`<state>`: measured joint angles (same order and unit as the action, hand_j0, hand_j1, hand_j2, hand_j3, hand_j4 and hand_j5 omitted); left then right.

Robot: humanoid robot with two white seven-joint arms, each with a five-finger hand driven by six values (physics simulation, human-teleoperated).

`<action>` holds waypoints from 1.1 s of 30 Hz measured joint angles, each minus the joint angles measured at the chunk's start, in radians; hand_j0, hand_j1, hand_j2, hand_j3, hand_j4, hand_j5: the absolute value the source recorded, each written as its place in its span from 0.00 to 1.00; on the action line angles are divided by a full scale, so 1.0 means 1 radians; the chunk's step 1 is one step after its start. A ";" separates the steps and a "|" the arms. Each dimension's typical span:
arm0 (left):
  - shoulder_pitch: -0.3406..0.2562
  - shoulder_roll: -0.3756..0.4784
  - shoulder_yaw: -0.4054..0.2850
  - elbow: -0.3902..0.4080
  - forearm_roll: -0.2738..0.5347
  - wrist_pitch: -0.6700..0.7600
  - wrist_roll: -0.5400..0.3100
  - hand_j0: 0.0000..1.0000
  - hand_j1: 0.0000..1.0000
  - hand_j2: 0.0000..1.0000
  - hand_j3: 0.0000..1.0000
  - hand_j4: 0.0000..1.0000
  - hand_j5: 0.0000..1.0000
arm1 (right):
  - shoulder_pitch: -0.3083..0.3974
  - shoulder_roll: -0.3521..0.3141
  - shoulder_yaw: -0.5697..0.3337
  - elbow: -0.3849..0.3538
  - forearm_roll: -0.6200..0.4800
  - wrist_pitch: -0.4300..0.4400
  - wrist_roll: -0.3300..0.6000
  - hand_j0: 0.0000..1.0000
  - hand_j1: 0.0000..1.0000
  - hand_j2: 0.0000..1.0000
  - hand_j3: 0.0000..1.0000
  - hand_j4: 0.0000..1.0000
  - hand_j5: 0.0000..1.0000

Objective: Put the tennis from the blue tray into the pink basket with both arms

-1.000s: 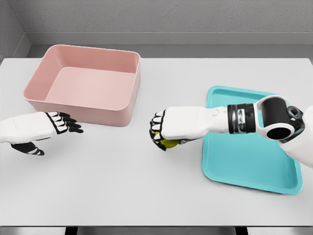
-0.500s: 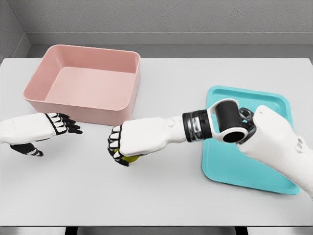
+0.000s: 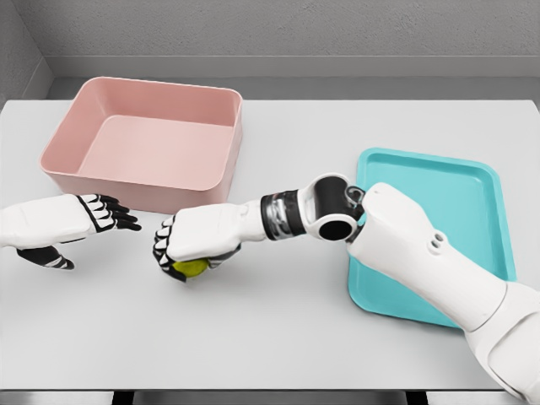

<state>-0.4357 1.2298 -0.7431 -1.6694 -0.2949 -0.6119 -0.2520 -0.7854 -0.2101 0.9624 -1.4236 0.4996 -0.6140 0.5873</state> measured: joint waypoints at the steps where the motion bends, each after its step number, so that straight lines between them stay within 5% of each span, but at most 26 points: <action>1: 0.000 0.000 0.000 0.001 0.000 0.000 0.000 1.00 1.00 1.00 1.00 1.00 1.00 | -0.006 0.005 0.000 0.014 0.002 0.000 0.000 0.31 0.31 0.31 0.31 0.31 0.31; 11: 0.000 -0.001 0.000 0.008 0.000 0.000 0.000 1.00 1.00 1.00 1.00 1.00 1.00 | -0.018 0.069 0.043 0.061 0.023 0.000 -0.001 0.31 0.31 0.31 0.31 0.31 0.31; 24: 0.000 -0.001 0.000 0.012 -0.001 0.000 0.000 1.00 1.00 1.00 1.00 1.00 1.00 | -0.020 0.070 0.054 0.115 0.034 0.000 -0.003 0.34 0.34 0.34 0.34 0.34 0.34; 26: 0.000 -0.001 0.000 0.013 0.000 0.000 0.000 1.00 1.00 1.00 1.00 1.00 1.00 | -0.020 0.070 0.053 0.117 0.034 0.000 -0.003 0.50 0.50 0.50 0.50 0.50 0.50; 28: 0.000 -0.001 0.000 0.014 0.000 0.000 0.000 1.00 1.00 1.00 1.00 1.00 1.00 | -0.020 0.071 0.053 0.117 0.035 0.000 -0.003 0.83 0.83 0.83 0.83 0.83 0.83; 33: 0.002 -0.001 0.000 0.014 0.000 0.000 0.000 1.00 1.00 1.00 1.00 1.00 1.00 | -0.020 0.074 0.054 0.117 0.034 0.000 -0.004 0.99 0.99 0.99 0.99 0.99 0.99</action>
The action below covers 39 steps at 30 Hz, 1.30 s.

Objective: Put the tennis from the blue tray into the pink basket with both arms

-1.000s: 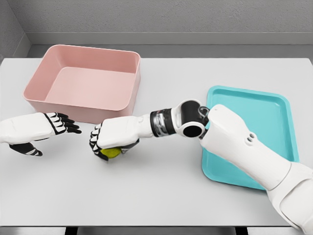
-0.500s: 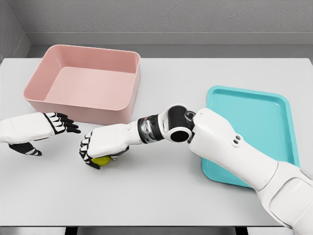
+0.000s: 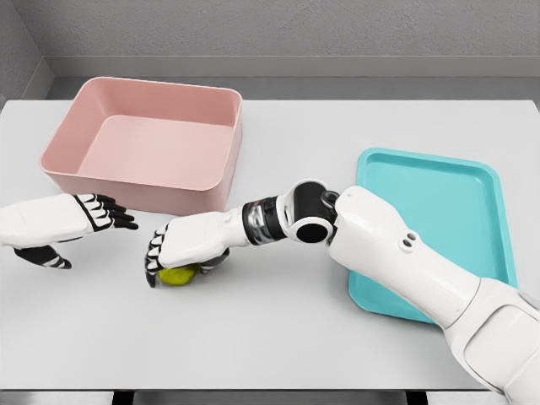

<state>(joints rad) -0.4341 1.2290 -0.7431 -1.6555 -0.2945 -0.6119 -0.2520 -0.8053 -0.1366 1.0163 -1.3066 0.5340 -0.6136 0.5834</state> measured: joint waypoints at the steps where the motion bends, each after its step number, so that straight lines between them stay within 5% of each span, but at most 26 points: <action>1: 0.000 0.000 0.000 0.000 0.000 0.000 0.000 1.00 1.00 1.00 1.00 1.00 1.00 | 0.000 0.000 0.000 0.000 0.000 0.000 0.000 0.99 0.99 0.99 0.99 0.99 0.99; 8: 0.000 0.001 0.000 0.000 0.002 0.000 0.000 1.00 1.00 1.00 1.00 1.00 1.00 | -0.003 -0.046 -0.016 -0.051 -0.005 0.000 0.000 0.99 0.99 0.99 0.99 0.99 0.99; 17: 0.000 0.003 0.000 0.000 0.002 0.000 0.000 1.00 1.00 1.00 1.00 1.00 1.00 | 0.040 -0.307 -0.125 -0.383 -0.045 0.000 -0.006 1.00 1.00 1.00 1.00 1.00 1.00; 21: 0.000 0.000 0.000 0.000 0.000 0.000 0.000 1.00 1.00 1.00 1.00 1.00 1.00 | 0.064 -0.405 -0.236 -0.439 -0.096 0.000 -0.007 1.00 1.00 1.00 1.00 1.00 1.00; 25: 0.000 -0.016 -0.003 -0.004 -0.010 0.000 0.000 1.00 1.00 1.00 1.00 1.00 1.00 | 0.325 -0.560 -0.553 -0.453 -0.197 -0.002 -0.007 1.00 1.00 1.00 1.00 1.00 1.00; 30: 0.000 -0.060 -0.017 -0.024 -0.046 0.000 0.000 1.00 1.00 1.00 1.00 1.00 1.00 | 0.560 -0.616 -0.964 -0.457 -0.302 -0.001 -0.009 1.00 1.00 1.00 1.00 1.00 1.00; 36: -0.002 -0.095 -0.027 -0.066 -0.074 0.000 -0.001 1.00 1.00 1.00 1.00 1.00 1.00 | 0.779 -0.505 -1.164 -0.457 -0.366 -0.001 -0.011 1.00 1.00 1.00 1.00 1.00 1.00; 39: -0.003 -0.100 -0.028 -0.082 -0.076 0.000 -0.001 1.00 1.00 1.00 1.00 1.00 1.00 | 0.815 -0.462 -1.197 -0.456 -0.373 -0.001 -0.009 1.00 1.00 1.00 1.00 1.00 1.00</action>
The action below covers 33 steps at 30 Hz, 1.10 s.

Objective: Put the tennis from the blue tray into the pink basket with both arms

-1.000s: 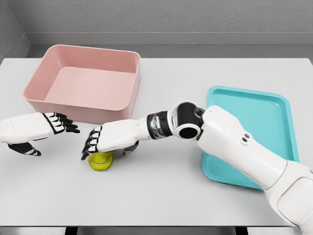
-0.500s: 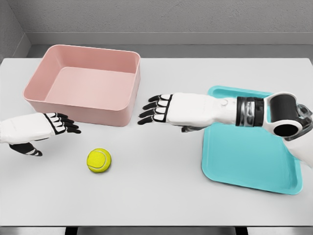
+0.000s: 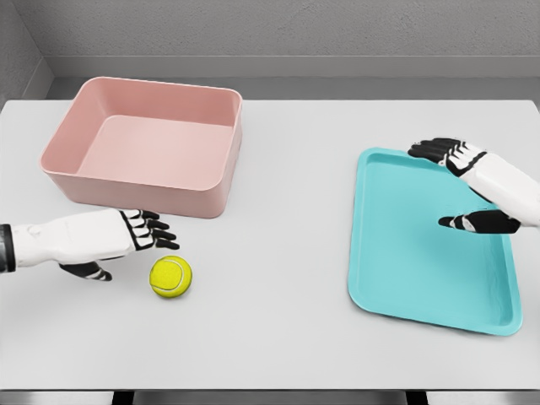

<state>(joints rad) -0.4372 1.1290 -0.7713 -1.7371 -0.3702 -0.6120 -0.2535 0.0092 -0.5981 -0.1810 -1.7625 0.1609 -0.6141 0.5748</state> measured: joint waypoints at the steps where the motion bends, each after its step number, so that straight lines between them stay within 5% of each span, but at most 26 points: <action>1: -0.002 -0.001 0.000 -0.004 0.000 0.000 0.000 1.00 1.00 1.00 1.00 1.00 1.00 | 0.005 0.008 -0.007 0.001 -0.004 0.000 0.000 1.00 1.00 1.00 1.00 1.00 1.00; 33: 0.000 -0.103 -0.041 -0.042 -0.062 0.000 0.000 1.00 1.00 1.00 1.00 1.00 1.00 | 0.034 0.042 -0.026 0.009 -0.018 0.000 0.001 1.00 1.00 1.00 1.00 1.00 1.00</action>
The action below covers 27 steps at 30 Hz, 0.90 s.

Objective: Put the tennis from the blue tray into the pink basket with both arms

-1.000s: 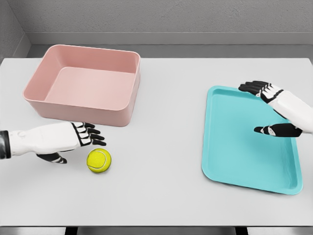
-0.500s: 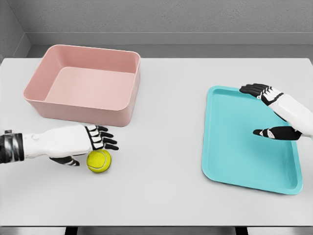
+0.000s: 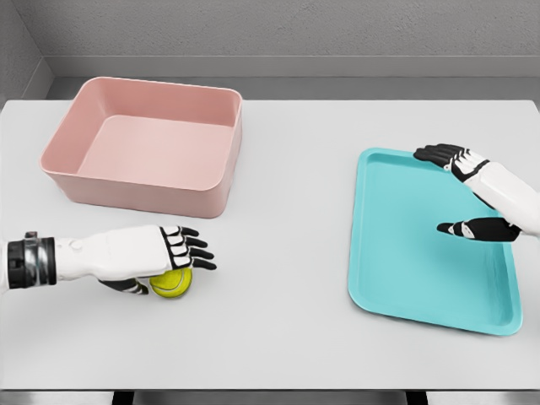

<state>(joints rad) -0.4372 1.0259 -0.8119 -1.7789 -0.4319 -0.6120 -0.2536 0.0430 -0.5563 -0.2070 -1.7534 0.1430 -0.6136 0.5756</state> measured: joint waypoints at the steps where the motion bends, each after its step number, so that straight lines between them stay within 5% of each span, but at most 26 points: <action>1: 0.002 -0.001 -0.001 0.000 -0.002 0.000 0.000 1.00 1.00 1.00 1.00 1.00 1.00 | 0.002 0.000 0.000 0.000 0.000 0.000 0.000 1.00 1.00 1.00 1.00 1.00 1.00; 11: 0.006 0.000 -0.018 0.006 -0.019 0.000 0.000 1.00 1.00 1.00 1.00 1.00 1.00 | 0.002 0.000 0.000 -0.002 0.000 0.000 0.000 1.00 1.00 1.00 1.00 1.00 1.00; 15: 0.008 0.002 -0.018 0.006 -0.021 0.000 -0.005 0.77 0.77 0.77 0.77 0.77 0.77 | 0.002 0.000 0.001 -0.002 0.000 0.000 -0.001 1.00 1.00 1.00 1.00 1.00 1.00; 19: 0.008 0.005 -0.018 0.006 -0.022 0.000 -0.020 0.65 0.65 0.65 0.65 0.65 0.65 | 0.002 0.000 0.001 -0.003 0.000 0.000 -0.001 1.00 1.00 1.00 1.00 1.00 1.00; 27: 0.006 0.011 -0.018 0.006 -0.019 0.000 -0.036 0.56 0.56 0.56 0.56 0.56 0.56 | 0.003 0.000 0.001 -0.004 0.000 0.000 -0.003 1.00 1.00 1.00 1.00 1.00 1.00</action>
<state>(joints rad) -0.4311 1.0371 -0.8304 -1.7731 -0.4510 -0.6122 -0.2891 0.0460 -0.5561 -0.2056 -1.7576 0.1426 -0.6136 0.5728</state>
